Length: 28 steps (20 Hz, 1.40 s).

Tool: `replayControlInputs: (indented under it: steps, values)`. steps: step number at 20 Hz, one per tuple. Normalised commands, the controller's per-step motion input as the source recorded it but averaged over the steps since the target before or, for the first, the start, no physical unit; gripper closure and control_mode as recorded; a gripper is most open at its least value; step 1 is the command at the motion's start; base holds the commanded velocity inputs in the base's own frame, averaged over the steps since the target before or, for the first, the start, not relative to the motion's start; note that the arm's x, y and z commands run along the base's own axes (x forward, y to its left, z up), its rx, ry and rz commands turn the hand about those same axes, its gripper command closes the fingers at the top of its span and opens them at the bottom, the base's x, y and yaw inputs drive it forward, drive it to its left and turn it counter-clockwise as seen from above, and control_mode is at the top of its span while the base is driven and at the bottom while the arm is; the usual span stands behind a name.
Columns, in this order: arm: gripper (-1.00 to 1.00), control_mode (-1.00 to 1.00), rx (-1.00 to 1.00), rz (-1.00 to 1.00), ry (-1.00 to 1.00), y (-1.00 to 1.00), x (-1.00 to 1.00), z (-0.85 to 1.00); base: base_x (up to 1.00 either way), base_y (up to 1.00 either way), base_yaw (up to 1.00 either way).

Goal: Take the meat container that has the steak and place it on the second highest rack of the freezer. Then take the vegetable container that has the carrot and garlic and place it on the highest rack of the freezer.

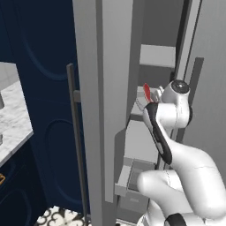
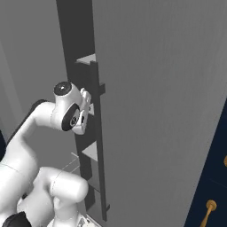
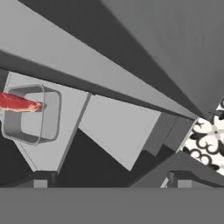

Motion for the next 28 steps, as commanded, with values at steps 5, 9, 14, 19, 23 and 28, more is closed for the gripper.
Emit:
replayControlInputs:
  steps: [5, 9, 14, 19, 23, 28]
  values:
    - [-1.00, -1.00, 0.05, 0.00, 0.00, 0.01, -0.79, 0.28, 0.00, 0.00, 0.00]
    - [-1.00, -1.00, 0.03, 0.00, 0.00, 0.05, -0.73, 0.35, 0.00, 0.00, 0.00]
    - [-1.00, -1.00, 0.01, 0.00, 0.00, 0.17, -0.55, 0.46, 0.00, 0.00, 0.00]
    - [-1.00, -1.00, 0.06, -0.04, 0.00, 0.09, -0.37, 0.55, 0.00, 0.00, 0.00]
    - [-1.00, -1.00, 0.03, -0.04, 0.00, 0.15, -0.19, 0.53, 0.00, 0.00, 0.00]
    - [-1.00, -1.00, 0.01, 0.00, 0.00, 0.06, -0.30, 0.42, 0.00, 0.00, 0.00]
